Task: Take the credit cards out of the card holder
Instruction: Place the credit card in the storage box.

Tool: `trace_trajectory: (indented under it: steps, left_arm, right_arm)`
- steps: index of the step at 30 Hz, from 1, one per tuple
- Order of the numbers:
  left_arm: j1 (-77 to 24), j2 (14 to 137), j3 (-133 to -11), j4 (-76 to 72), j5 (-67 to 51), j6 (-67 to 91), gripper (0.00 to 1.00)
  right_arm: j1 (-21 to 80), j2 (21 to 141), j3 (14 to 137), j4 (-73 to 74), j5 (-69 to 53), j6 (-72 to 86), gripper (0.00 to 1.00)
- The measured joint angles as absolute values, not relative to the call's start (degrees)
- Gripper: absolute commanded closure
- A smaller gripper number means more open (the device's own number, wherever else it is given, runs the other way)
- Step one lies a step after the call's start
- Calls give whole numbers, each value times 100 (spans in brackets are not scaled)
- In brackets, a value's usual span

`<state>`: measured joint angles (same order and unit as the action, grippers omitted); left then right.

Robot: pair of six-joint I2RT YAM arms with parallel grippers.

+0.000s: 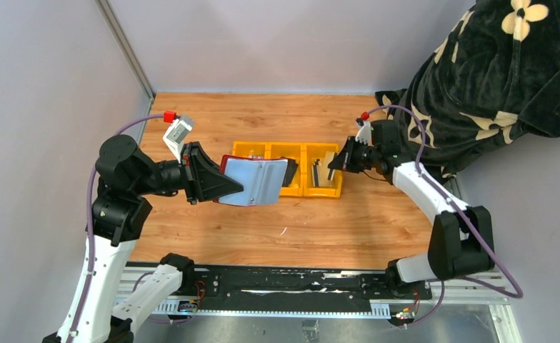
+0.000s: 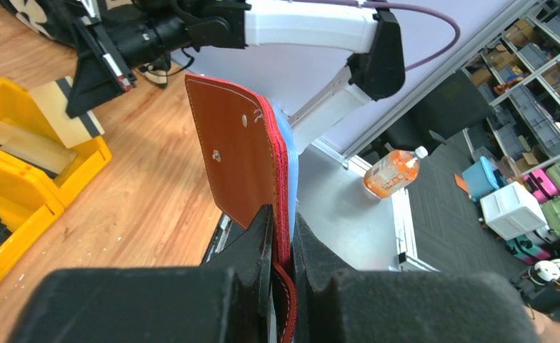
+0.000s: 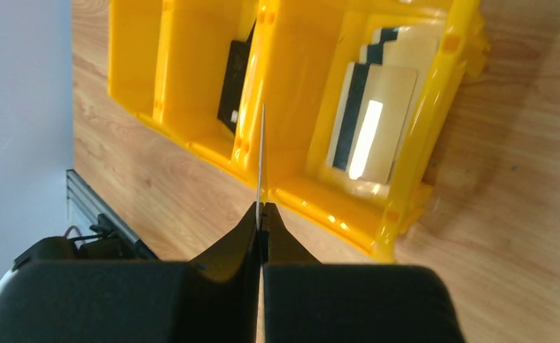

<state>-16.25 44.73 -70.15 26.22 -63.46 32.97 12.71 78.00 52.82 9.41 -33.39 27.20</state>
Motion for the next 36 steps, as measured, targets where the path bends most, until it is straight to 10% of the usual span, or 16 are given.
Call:
trace_trajectory:
  steps: [17, 36]
  left_arm:
    - [-1625, 4475, -7078, 2740, -6383, 3015, 99]
    - [-1625, 4121, -7168, 2842, -6388, 2449, 100]
  right_arm:
    - [1686, 9688, 6584, 1234, -2628, 2119, 90]
    - [2141, 7599, 6517, 1138, -2383, 2366, 34]
